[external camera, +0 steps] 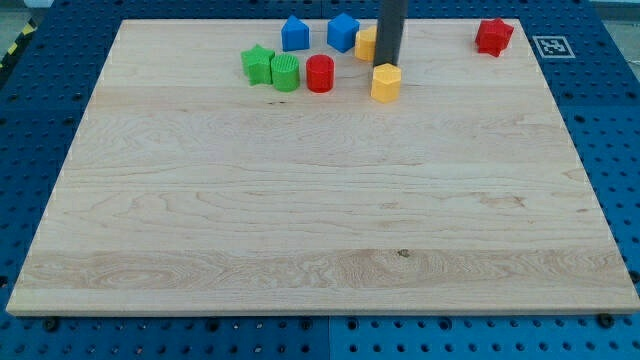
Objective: Place the yellow hexagon below the red circle
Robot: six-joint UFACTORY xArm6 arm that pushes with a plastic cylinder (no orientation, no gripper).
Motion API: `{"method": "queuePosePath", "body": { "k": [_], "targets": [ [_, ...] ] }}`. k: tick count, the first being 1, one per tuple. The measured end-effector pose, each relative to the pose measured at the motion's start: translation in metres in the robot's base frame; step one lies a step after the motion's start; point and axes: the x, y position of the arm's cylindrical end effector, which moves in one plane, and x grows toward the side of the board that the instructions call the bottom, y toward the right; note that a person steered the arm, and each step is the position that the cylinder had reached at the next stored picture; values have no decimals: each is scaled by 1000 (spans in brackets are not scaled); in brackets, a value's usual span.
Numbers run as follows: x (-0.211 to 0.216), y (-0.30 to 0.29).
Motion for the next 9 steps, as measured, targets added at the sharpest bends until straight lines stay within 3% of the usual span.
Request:
{"method": "queuePosePath", "body": {
  "k": [2,5,9],
  "targets": [
    [36,29],
    [56,-2],
    [16,-1]
  ]
}}
